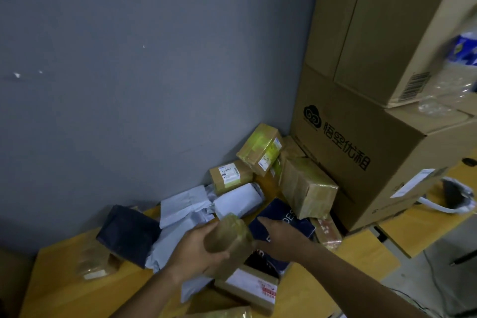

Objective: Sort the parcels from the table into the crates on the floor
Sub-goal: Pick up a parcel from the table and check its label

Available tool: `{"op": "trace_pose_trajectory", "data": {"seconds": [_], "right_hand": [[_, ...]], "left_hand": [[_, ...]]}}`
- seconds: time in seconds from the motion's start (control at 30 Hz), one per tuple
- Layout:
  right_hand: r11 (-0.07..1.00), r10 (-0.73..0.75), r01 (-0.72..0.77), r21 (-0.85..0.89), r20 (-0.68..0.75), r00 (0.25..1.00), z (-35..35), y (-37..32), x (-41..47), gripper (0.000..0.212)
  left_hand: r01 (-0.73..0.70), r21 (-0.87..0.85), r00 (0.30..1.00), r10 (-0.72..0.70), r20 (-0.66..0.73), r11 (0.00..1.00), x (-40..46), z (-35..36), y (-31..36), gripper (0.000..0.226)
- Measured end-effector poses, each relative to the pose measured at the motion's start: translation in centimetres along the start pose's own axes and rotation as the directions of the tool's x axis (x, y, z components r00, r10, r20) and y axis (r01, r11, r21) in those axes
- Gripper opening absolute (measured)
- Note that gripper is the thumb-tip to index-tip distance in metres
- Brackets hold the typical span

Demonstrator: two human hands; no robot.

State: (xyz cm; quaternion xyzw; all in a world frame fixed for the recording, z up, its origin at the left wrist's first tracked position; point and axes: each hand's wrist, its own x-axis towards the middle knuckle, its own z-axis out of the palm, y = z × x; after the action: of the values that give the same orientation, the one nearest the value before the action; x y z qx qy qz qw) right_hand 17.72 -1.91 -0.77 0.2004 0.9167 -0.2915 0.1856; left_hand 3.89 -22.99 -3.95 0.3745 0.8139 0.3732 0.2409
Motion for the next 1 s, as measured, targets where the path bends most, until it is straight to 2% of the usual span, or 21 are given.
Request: {"op": "trace_pose_trajectory", "data": {"seconds": [0.07, 0.17, 0.3, 0.37, 0.43, 0.57, 0.63, 0.67, 0.77, 0.87, 1.0], "right_hand": [[0.995, 0.003, 0.001, 0.099, -0.040, 0.999, -1.1, -1.4, 0.2, 0.080], [0.956, 0.028, -0.004, 0.293, -0.076, 0.997, -2.0, -3.9, 0.7, 0.096], [0.871, 0.064, -0.027, 0.490, -0.059, 0.996, -2.8, -8.5, 0.5, 0.118], [0.837, 0.059, -0.016, 0.546, -0.062, 0.996, -2.7, -10.6, 0.2, 0.105], [0.784, 0.023, 0.016, 0.620, -0.055, 0.998, -2.4, -12.8, -0.1, 0.078], [0.634, -0.023, 0.106, 0.766, -0.119, 0.993, -2.1, -16.7, -0.1, 0.040], [0.631, 0.023, 0.163, 0.758, -0.228, 0.973, -1.9, -18.1, 0.4, 0.032], [0.665, 0.061, 0.182, 0.725, -0.295, 0.953, -1.7, -18.6, 0.6, 0.033], [0.799, 0.113, 0.206, 0.565, -0.477, 0.872, -1.2, -19.9, 1.0, 0.056], [0.894, 0.101, 0.184, 0.408, -0.584, 0.805, -0.8, -21.4, 0.9, 0.081], [0.947, -0.007, 0.212, 0.242, -0.645, 0.765, -0.3, -22.8, 0.7, 0.083]], "left_hand": [[0.063, -0.177, 0.997, -0.068, -0.024, 0.982, 0.4, -2.8, 0.3, 0.054], [0.074, -0.333, 0.993, -0.101, -0.062, 0.940, 1.0, -6.2, 0.9, 0.036], [0.078, -0.638, 0.982, -0.168, -0.082, 0.766, 0.1, -9.9, 1.8, 0.024], [0.100, -0.752, 0.977, -0.206, -0.049, 0.651, -0.5, -11.0, 1.9, 0.026], [0.125, -0.818, 0.972, -0.236, -0.014, 0.561, -1.1, -11.8, 1.4, 0.036], [0.148, -0.881, 0.957, -0.288, 0.013, 0.450, -1.9, -13.3, 0.2, 0.040], [0.135, -0.845, 0.949, -0.312, -0.039, 0.517, -1.9, -13.8, -0.3, 0.049], [0.121, -0.808, 0.943, -0.321, -0.087, 0.576, -1.8, -14.0, -0.3, 0.055], [0.108, -0.726, 0.912, -0.359, -0.200, 0.679, -1.7, -14.3, 0.5, 0.076], [0.104, -0.730, 0.908, -0.365, -0.207, 0.675, -1.6, -14.7, 1.7, 0.094], [0.077, -0.767, 0.899, -0.377, -0.223, 0.637, -0.8, -15.2, 1.8, 0.104]]}}
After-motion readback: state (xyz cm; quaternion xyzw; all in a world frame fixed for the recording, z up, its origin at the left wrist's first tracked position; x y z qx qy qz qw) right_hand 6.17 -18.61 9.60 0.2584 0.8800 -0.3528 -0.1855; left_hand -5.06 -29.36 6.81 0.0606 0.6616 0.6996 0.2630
